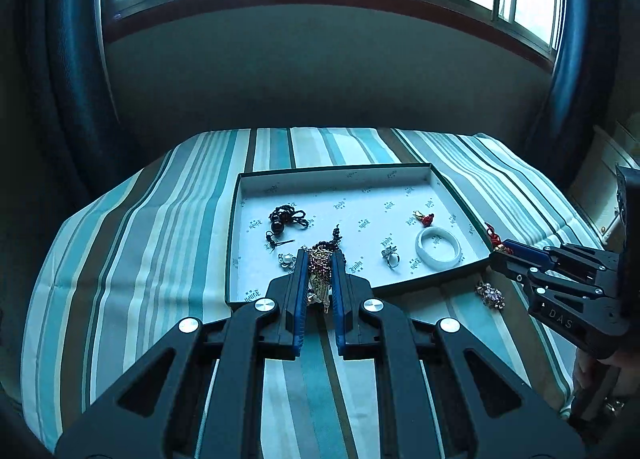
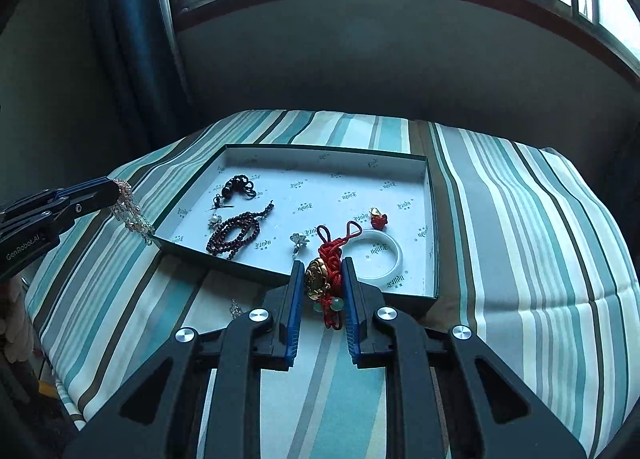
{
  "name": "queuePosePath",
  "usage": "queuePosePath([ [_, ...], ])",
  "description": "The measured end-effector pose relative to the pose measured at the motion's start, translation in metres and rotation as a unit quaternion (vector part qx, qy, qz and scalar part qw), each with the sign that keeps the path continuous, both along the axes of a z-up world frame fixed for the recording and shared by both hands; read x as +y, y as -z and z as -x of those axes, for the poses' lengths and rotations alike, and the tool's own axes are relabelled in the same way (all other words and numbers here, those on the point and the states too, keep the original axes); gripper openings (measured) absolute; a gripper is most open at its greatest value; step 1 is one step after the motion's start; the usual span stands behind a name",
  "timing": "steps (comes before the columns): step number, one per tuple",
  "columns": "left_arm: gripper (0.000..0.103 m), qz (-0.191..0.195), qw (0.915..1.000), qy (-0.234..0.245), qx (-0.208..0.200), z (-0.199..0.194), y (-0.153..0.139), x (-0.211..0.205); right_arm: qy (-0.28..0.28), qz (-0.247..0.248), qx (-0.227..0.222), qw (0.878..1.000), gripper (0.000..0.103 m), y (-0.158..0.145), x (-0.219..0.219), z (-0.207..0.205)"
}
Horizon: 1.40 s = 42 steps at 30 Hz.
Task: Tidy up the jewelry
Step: 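Carry the chain and tassel charm into the box and open both tools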
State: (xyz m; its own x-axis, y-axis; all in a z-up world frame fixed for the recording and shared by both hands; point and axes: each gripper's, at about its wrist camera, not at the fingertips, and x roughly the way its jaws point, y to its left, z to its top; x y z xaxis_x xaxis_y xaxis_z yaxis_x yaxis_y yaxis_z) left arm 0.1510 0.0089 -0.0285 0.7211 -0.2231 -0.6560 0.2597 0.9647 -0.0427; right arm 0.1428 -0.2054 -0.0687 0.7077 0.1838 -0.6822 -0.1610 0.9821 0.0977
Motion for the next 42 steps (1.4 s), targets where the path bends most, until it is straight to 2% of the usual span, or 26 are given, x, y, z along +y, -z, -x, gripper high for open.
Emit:
queuePosePath([
  [5,0.011,0.007,0.9997,0.008,-0.023,-0.014,-0.017,-0.009,-0.001,-0.004,-0.026,1.0,0.019,-0.019,0.003,-0.013],
  [11,0.011,0.016,0.9992,0.018,-0.033,-0.046,-0.025,-0.021,-0.006,-0.008,-0.047,0.999,0.019,-0.033,0.006,-0.038],
  [18,0.011,0.017,0.9985,0.029,-0.043,-0.088,-0.024,-0.039,-0.003,-0.003,-0.049,0.999,0.019,-0.029,0.007,-0.076],
  [22,0.011,0.017,0.9991,0.028,-0.028,-0.112,-0.007,-0.047,0.002,-0.005,-0.03,1.0,0.019,-0.012,0.004,-0.096],
  [33,0.011,0.001,0.999,0.007,0.044,-0.167,0.065,-0.053,0.004,-0.002,0.037,0.999,0.019,0.049,0.007,-0.142],
  [42,0.011,-0.015,0.9968,0.003,0.078,-0.185,0.093,-0.055,-0.001,0.009,0.067,0.998,0.019,0.073,0.013,-0.157],
])
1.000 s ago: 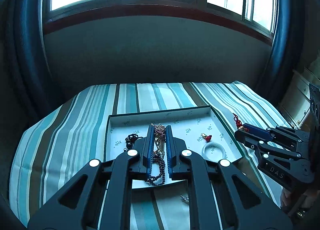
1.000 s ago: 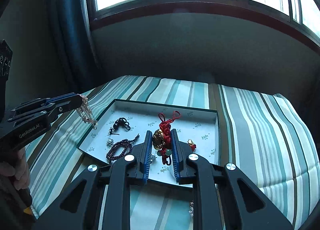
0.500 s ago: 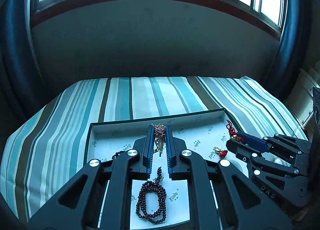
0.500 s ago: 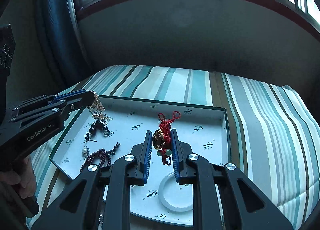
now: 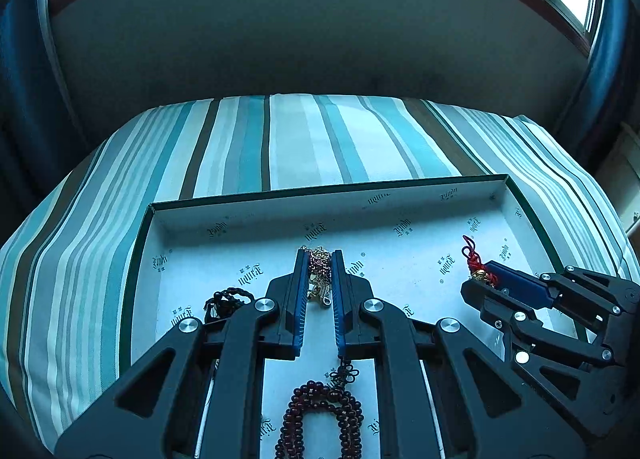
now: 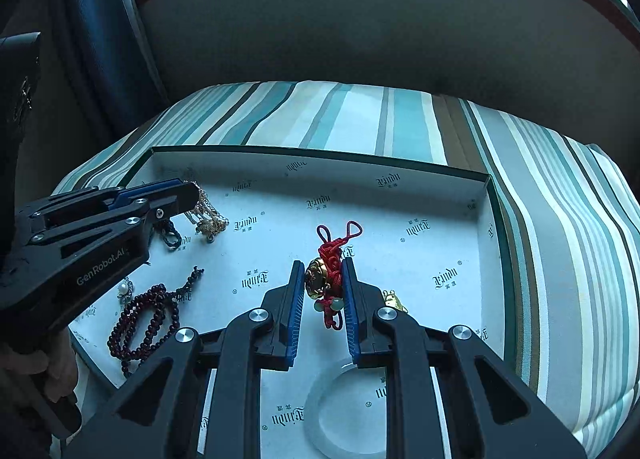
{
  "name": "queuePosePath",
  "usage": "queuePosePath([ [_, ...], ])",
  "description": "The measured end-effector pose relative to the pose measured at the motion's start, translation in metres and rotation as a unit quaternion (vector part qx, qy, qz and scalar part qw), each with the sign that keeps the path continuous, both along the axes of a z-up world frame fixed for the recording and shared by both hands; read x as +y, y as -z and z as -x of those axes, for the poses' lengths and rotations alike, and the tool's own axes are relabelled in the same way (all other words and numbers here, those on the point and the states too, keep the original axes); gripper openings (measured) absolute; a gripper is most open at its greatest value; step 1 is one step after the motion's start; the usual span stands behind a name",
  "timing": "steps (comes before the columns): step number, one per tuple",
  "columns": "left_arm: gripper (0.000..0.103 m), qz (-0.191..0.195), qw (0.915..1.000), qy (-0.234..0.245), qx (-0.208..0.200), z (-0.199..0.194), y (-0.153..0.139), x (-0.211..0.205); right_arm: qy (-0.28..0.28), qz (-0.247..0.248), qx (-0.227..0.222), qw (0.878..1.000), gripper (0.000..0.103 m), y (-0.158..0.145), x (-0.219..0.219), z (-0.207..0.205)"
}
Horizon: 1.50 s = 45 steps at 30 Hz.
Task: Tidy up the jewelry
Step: 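Carry the chain and tassel charm into the box and open both tools, then withdraw both tools from the box toward the two brooches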
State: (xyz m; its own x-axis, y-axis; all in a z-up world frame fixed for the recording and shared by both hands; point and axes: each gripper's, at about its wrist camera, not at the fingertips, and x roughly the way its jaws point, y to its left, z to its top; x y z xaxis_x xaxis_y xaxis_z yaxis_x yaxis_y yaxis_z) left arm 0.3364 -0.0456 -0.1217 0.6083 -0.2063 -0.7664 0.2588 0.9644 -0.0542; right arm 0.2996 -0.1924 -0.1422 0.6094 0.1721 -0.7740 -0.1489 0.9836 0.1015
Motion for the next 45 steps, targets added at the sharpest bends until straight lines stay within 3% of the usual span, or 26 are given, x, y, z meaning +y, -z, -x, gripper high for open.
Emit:
queuePosePath([
  [17,0.014,-0.004,0.9999,0.003,0.012,0.002,0.007,0.001,0.005,0.009,0.018,1.0,0.021,0.015,-0.003,-0.008],
  [20,0.031,-0.006,0.9999,-0.001,0.01,0.003,0.007,0.002,0.006,0.009,0.018,1.0,0.021,0.016,-0.003,-0.007],
  [23,0.033,-0.003,0.9999,-0.001,0.01,0.005,0.006,0.003,0.006,0.009,0.019,1.0,0.021,0.016,-0.003,-0.007],
  [25,0.038,-0.003,0.9999,0.0,0.01,0.006,0.006,0.003,0.006,0.008,0.018,1.0,0.028,0.016,-0.002,-0.007],
  [27,0.043,-0.004,1.0,0.001,0.006,0.007,0.004,0.003,0.01,0.007,0.01,1.0,0.047,0.013,-0.003,-0.005],
  [37,0.05,0.004,0.9999,-0.008,-0.008,0.019,-0.014,0.012,0.007,0.015,-0.018,1.0,0.048,-0.012,-0.005,0.003],
  [45,0.05,0.019,0.9996,-0.007,-0.019,0.057,-0.039,0.018,0.005,0.027,-0.042,0.999,0.048,-0.046,-0.017,0.033],
])
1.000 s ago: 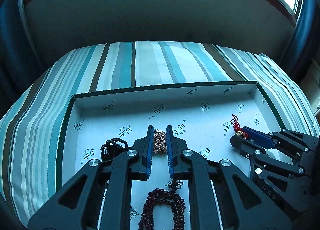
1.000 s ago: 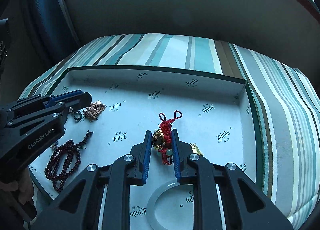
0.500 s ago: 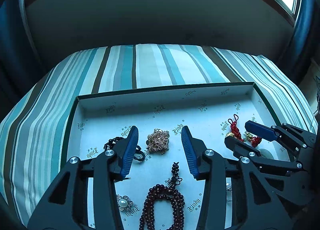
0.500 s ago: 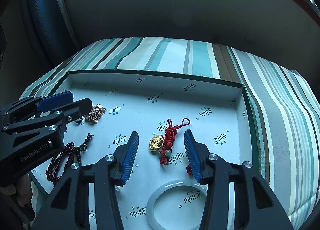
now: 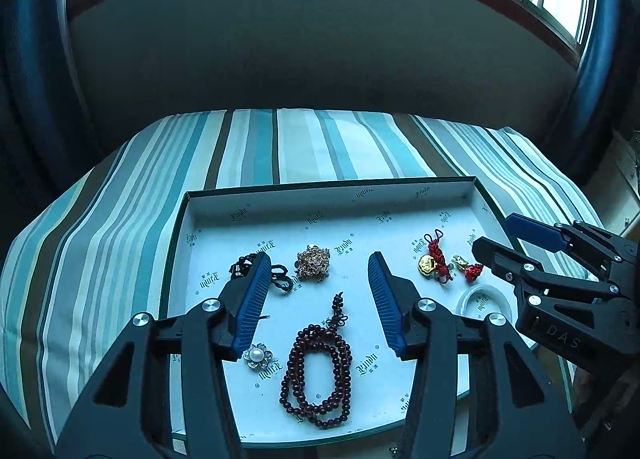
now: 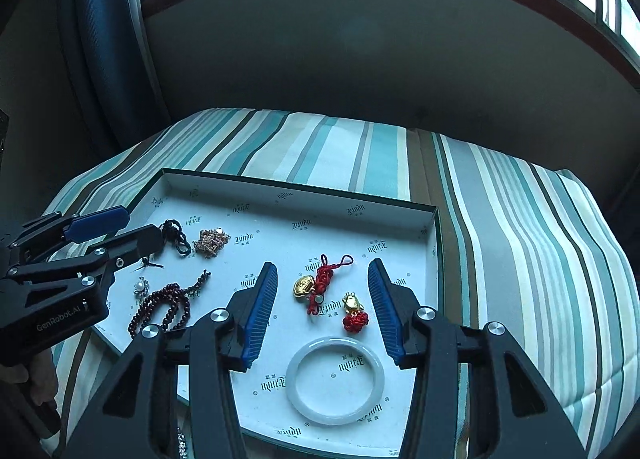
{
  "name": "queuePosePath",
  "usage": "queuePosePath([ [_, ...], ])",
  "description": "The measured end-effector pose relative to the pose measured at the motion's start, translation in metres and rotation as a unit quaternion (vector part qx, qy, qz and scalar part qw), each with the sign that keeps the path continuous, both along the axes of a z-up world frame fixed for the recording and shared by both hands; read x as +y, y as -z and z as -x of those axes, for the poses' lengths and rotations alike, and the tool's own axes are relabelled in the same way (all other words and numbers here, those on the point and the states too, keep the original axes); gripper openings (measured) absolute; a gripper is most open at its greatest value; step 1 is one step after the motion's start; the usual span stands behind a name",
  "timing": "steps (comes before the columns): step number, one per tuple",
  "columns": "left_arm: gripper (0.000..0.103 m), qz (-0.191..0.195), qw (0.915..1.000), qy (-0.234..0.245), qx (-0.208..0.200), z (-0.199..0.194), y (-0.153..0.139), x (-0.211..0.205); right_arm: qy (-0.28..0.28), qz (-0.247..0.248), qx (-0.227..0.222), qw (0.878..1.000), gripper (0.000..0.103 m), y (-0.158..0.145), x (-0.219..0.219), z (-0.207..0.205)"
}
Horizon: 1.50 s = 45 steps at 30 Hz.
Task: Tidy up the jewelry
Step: 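Withdraw both tools from the box toward the two brooches, then grasp the rhinestone bar brooch with the left tool while the right tool grasps the pearl cluster brooch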
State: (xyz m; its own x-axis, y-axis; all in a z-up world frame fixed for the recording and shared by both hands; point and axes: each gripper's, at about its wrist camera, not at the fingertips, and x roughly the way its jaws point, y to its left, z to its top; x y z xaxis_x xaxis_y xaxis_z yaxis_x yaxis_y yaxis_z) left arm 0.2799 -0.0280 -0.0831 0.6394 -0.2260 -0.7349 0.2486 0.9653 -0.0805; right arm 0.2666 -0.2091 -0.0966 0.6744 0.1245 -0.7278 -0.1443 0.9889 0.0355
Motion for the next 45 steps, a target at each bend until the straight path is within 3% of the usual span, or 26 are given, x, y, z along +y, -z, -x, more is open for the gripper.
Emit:
queuePosePath([
  [10,0.05,0.002,0.9997,0.015,0.018,0.058,0.0,-0.01,0.02,0.008,0.022,1.0,0.048,0.002,-0.029,0.056],
  [22,0.05,-0.015,0.9976,0.023,0.064,0.105,0.032,-0.012,0.037,0.012,0.067,0.997,0.048,0.03,-0.038,0.113],
  [38,0.05,-0.032,0.9925,0.052,0.106,0.108,0.069,-0.037,0.035,0.004,0.081,0.996,0.048,0.043,-0.037,0.125],
  [41,0.05,-0.05,0.9926,0.054,0.097,0.107,0.071,-0.037,0.035,0.003,0.084,0.996,0.048,0.045,-0.037,0.124],
  [45,0.05,-0.043,0.9925,0.05,0.103,0.108,0.07,-0.029,0.035,0.001,0.084,0.996,0.048,0.045,-0.037,0.124],
])
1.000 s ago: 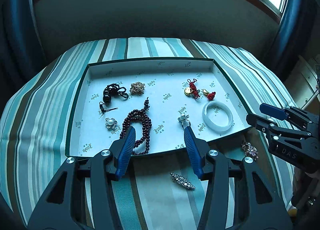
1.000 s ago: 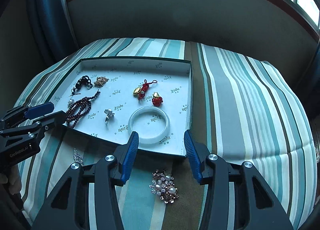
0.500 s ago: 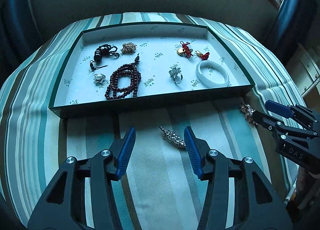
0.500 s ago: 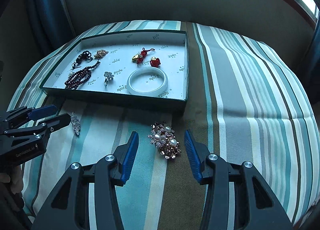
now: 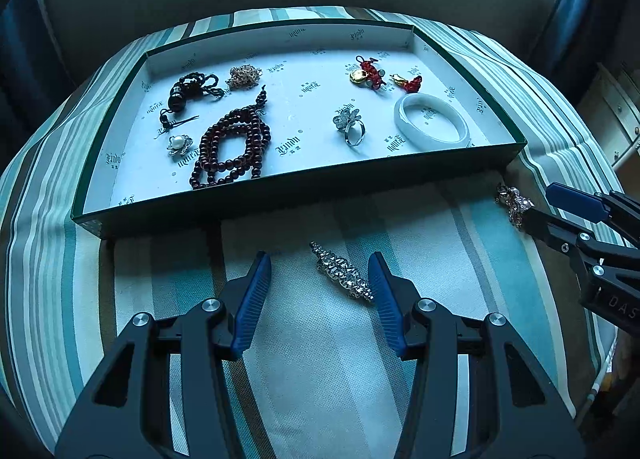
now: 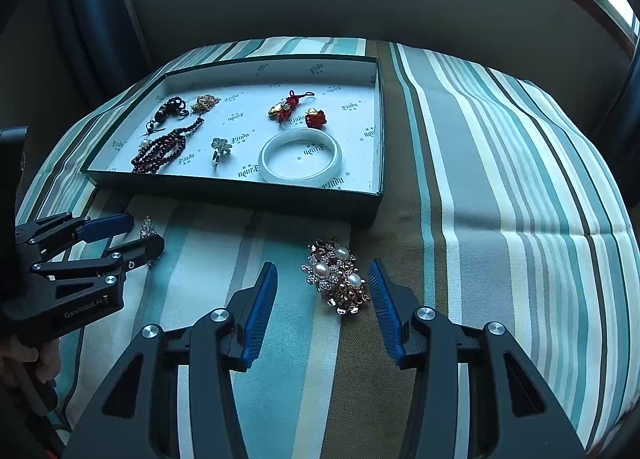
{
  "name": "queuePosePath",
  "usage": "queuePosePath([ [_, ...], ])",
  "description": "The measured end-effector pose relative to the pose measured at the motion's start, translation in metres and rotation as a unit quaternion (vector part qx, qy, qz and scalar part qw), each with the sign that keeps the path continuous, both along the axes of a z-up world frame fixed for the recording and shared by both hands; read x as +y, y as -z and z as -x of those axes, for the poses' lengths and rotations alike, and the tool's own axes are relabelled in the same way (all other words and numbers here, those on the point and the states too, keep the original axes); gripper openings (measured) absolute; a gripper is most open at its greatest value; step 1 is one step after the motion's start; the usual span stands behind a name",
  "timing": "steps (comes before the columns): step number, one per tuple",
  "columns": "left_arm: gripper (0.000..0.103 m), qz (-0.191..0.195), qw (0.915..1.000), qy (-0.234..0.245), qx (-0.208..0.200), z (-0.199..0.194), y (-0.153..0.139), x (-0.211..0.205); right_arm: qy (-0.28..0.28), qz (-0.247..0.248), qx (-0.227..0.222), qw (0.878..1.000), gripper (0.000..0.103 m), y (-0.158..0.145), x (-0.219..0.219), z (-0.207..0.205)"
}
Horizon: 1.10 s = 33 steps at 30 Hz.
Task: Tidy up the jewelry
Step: 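Grasp the rhinestone bar brooch with the left tool while the right tool grasps the pearl cluster brooch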
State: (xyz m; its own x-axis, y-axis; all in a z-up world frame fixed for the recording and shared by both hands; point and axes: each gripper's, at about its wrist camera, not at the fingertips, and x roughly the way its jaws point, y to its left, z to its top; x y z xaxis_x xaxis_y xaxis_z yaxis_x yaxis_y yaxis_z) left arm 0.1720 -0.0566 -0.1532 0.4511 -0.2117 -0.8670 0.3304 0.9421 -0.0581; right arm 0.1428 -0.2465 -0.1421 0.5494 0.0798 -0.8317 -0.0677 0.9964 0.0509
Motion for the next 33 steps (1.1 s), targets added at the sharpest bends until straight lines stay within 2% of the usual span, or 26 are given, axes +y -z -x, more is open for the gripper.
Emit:
queuePosePath([
  [8,0.048,-0.002,1.0,0.006,0.001,0.002,0.0,0.005,0.0,-0.001,0.0,1.0,0.048,0.0,-0.002,-0.001],
  [10,0.036,0.002,0.9999,0.015,0.002,0.002,-0.001,0.003,0.0,-0.001,0.0,1.0,0.048,0.0,-0.002,-0.001],
  [12,0.029,-0.001,0.9997,0.025,0.002,0.003,-0.002,0.001,0.001,-0.002,-0.001,1.0,0.048,-0.001,-0.003,-0.001],
  [18,0.029,-0.001,0.9997,0.021,0.011,0.003,-0.002,0.013,0.002,-0.004,-0.003,1.0,0.048,-0.002,-0.005,-0.003],
  [26,0.029,-0.003,0.9991,0.041,0.007,0.001,-0.002,0.007,0.005,-0.002,-0.001,1.0,0.048,-0.001,-0.006,-0.003],
  [30,0.013,-0.003,0.999,0.044,0.004,0.0,-0.002,0.008,0.007,-0.001,0.001,1.0,0.048,0.0,-0.008,-0.005],
  [33,0.013,-0.002,0.999,0.045,0.002,0.0,-0.001,0.009,0.01,0.0,0.004,1.0,0.048,0.002,-0.01,-0.007],
])
